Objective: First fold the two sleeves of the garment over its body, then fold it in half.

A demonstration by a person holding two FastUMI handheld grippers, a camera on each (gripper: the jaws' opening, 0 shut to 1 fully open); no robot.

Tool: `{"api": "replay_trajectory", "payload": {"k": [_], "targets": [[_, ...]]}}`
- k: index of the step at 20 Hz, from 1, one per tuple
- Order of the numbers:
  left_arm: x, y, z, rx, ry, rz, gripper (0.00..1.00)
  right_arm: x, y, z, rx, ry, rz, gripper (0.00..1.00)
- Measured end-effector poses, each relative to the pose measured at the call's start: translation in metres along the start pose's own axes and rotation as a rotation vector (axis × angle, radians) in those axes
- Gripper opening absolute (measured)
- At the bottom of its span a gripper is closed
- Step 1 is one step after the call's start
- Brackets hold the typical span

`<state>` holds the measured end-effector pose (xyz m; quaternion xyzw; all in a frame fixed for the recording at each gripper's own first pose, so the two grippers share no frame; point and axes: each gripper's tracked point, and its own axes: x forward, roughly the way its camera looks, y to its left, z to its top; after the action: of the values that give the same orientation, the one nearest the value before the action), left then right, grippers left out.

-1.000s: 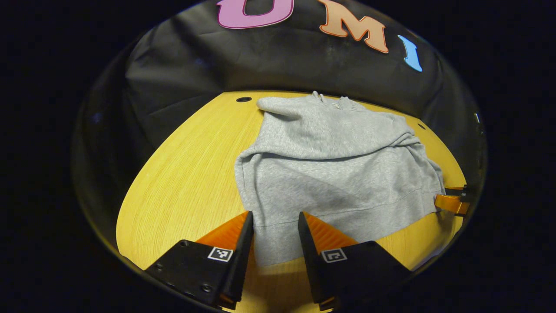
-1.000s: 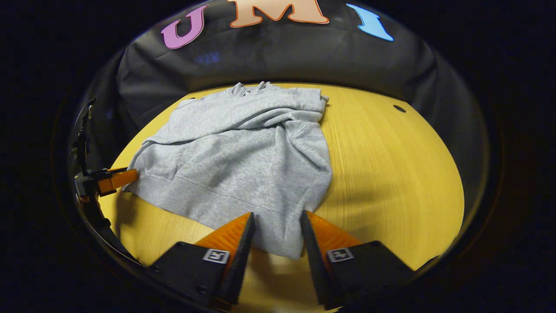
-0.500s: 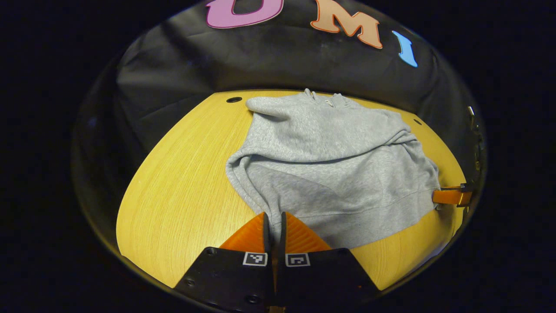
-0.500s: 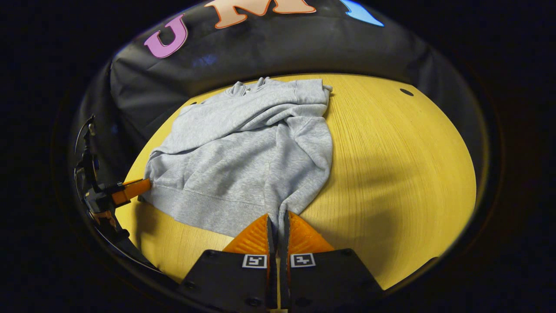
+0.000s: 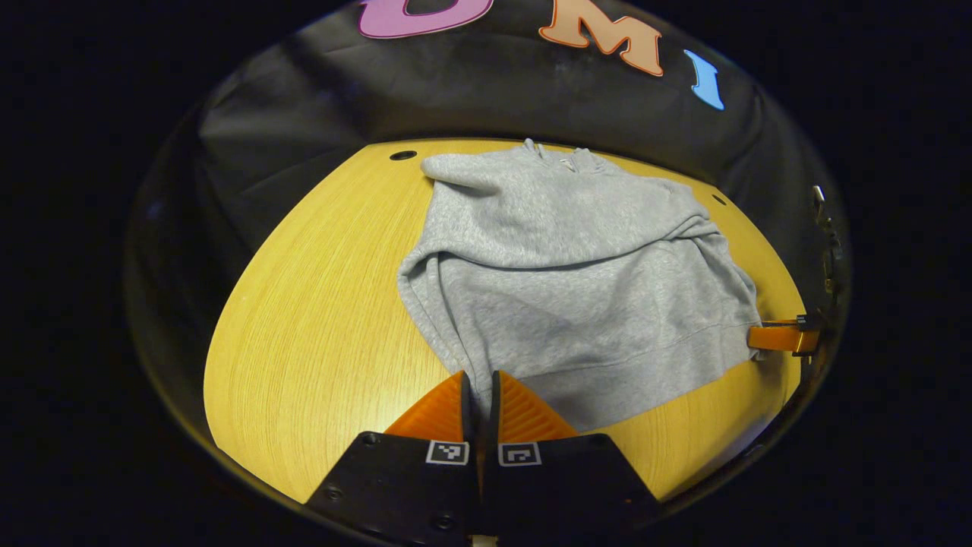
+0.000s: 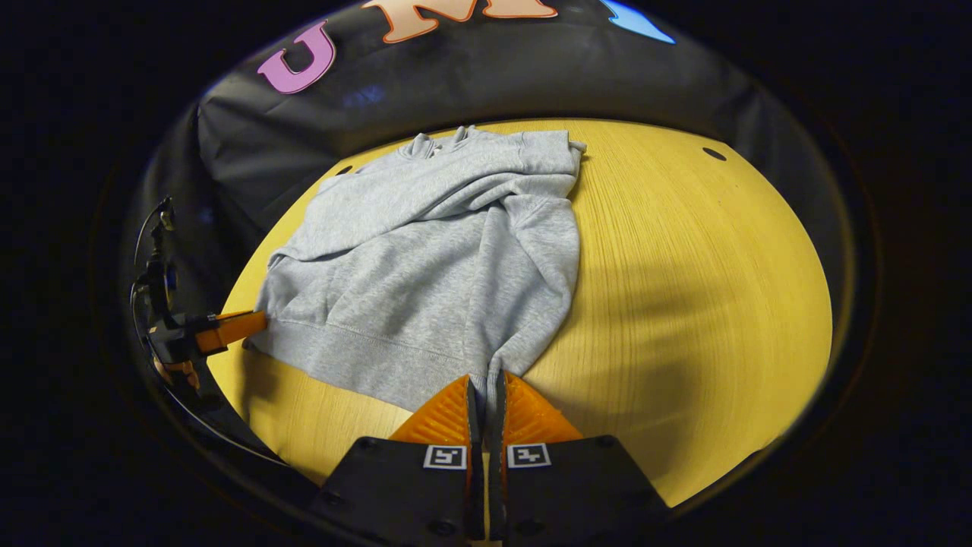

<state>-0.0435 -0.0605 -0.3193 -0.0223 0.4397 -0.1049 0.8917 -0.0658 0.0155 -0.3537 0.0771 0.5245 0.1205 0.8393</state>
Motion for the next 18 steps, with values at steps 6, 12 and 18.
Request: {"api": "replay_trajectory", "payload": {"k": [6, 12, 18], "targets": [[0.001, 0.0, 0.004, -0.051, 0.045, -0.019, 0.0, -0.003, 0.007, 0.008, 0.029, 0.018, 0.038, 0.05], [-0.011, -0.002, 0.039, -0.188, 0.001, -0.076, 0.0, -0.024, 0.021, 0.062, 0.167, -0.072, 0.123, 0.05], [-0.02, -0.005, 0.095, -0.22, -0.083, -0.119, 0.0, -0.042, 0.025, 0.117, 0.281, -0.135, 0.197, 0.05]]}}
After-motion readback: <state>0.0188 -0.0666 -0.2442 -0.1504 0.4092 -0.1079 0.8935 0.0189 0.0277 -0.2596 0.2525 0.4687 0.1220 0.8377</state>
